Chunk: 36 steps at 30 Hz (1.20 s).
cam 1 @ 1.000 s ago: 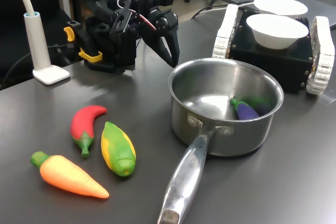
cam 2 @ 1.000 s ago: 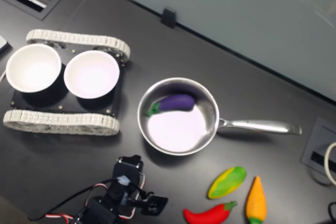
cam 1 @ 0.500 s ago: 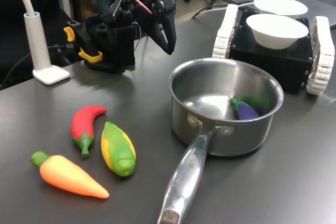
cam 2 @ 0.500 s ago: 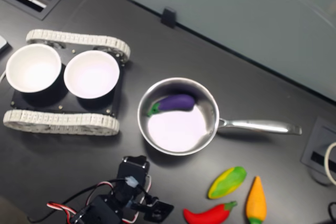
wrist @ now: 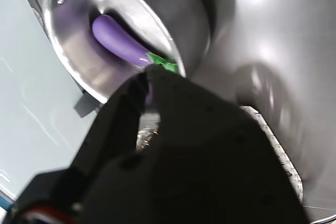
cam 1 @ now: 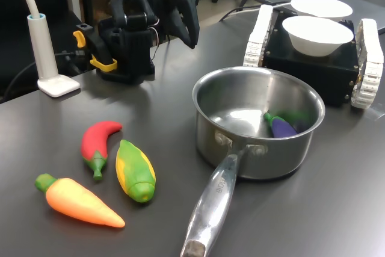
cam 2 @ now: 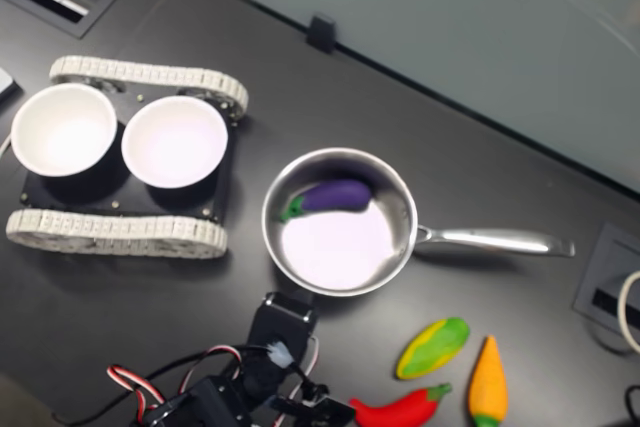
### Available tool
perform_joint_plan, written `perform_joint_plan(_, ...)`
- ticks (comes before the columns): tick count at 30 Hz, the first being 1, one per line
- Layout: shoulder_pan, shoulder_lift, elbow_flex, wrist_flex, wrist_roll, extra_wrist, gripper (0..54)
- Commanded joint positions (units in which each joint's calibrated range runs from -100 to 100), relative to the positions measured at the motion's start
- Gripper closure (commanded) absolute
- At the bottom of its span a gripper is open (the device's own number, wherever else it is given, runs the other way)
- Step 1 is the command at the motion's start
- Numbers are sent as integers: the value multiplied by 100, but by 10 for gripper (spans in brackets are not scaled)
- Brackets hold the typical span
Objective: Pick up the carrot and place them in the pan
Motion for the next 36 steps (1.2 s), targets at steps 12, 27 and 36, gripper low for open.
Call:
perform_joint_plan(12, 761, 1284, -2670, 51, -20, -139, 529)
perform_joint_plan(27, 1976, 3106, -4797, 51, 215, -399, 479)
perform_joint_plan(36, 2595, 4127, -5851, 59, 640, -601, 397)
